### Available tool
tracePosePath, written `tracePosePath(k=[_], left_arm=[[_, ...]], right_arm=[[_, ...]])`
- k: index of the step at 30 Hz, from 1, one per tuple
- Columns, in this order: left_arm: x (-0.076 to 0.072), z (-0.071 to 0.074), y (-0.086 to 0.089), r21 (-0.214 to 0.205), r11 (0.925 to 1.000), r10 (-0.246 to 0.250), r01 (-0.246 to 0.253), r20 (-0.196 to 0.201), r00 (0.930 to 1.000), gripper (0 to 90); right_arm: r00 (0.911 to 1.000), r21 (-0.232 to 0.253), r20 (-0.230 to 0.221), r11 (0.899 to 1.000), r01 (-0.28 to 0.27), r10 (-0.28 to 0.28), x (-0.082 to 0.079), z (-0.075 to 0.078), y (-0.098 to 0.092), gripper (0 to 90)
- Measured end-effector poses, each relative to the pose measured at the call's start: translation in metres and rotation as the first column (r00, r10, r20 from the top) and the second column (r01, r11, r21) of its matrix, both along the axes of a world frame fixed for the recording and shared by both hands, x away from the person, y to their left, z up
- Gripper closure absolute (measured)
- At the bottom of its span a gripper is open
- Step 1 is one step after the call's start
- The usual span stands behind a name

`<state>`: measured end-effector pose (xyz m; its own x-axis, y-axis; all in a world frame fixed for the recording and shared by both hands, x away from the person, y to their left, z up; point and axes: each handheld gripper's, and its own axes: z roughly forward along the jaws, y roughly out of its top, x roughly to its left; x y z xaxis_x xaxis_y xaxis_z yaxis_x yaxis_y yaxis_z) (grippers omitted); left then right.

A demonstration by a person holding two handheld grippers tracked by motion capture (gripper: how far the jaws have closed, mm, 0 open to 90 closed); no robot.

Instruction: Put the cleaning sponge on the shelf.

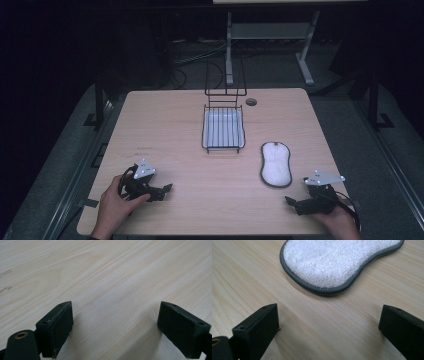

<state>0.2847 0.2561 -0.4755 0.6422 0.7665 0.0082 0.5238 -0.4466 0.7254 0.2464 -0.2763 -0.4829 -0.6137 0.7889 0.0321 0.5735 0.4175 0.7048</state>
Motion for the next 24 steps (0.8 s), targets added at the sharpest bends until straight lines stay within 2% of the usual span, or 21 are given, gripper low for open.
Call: tracePosePath(k=[12, 15, 17, 18, 20, 22, 23, 24], left_arm=[[0.000, 0.000, 0.000, -0.002, 1.0000, 0.000, 0.000, 0.000, 1.0000, 12.5], [0.000, 0.000, 0.000, -0.002, 1.0000, 0.000, 0.000, 0.000, 1.0000, 12.5], [0.000, 0.000, 0.000, -0.003, 1.0000, 0.000, 0.000, 0.001, 1.0000, 12.5], [0.000, 0.000, 0.000, -0.003, 1.0000, 0.000, 0.000, 0.000, 1.0000, 12.5], [0.000, 0.000, 0.000, -0.004, 1.0000, 0.000, 0.000, 0.000, 1.0000, 12.6], [0.000, 0.000, 0.000, -0.004, 1.0000, 0.000, 0.000, 0.000, 1.0000, 12.6], [0.000, 0.000, 0.000, -0.003, 1.0000, 0.000, 0.000, 0.000, 1.0000, 12.6], [0.000, 0.000, 0.000, -0.003, 1.0000, 0.000, 0.000, 0.000, 1.0000, 12.6]], right_arm=[[1.0000, 0.000, -0.001, 1.000, 0.004, -0.004, 0.000, 0.000, 0.000, 2.5], [0.9998, -0.013, -0.014, 1.000, 0.013, -0.013, 0.000, 0.005, 0.000, 15.8], [0.9996, -0.019, -0.017, 1.000, 0.021, -0.022, 0.000, 0.008, 0.000, 16.9], [0.9994, -0.024, -0.022, 0.999, 0.026, -0.027, 0.000, 0.010, 0.000, 20.8], [0.9993, -0.007, -0.018, 0.999, 0.032, -0.032, 0.000, 0.014, -0.002, 28.6], [0.9994, 0.004, -0.018, 1.000, 0.029, -0.028, 0.000, 0.016, -0.003, 31.5], [0.9993, 0.011, -0.019, 0.999, 0.031, -0.031, 0.002, 0.018, -0.004, 37.1], [0.9993, 0.011, -0.019, 0.999, 0.031, -0.031, 0.002, 0.018, -0.004, 37.1]])
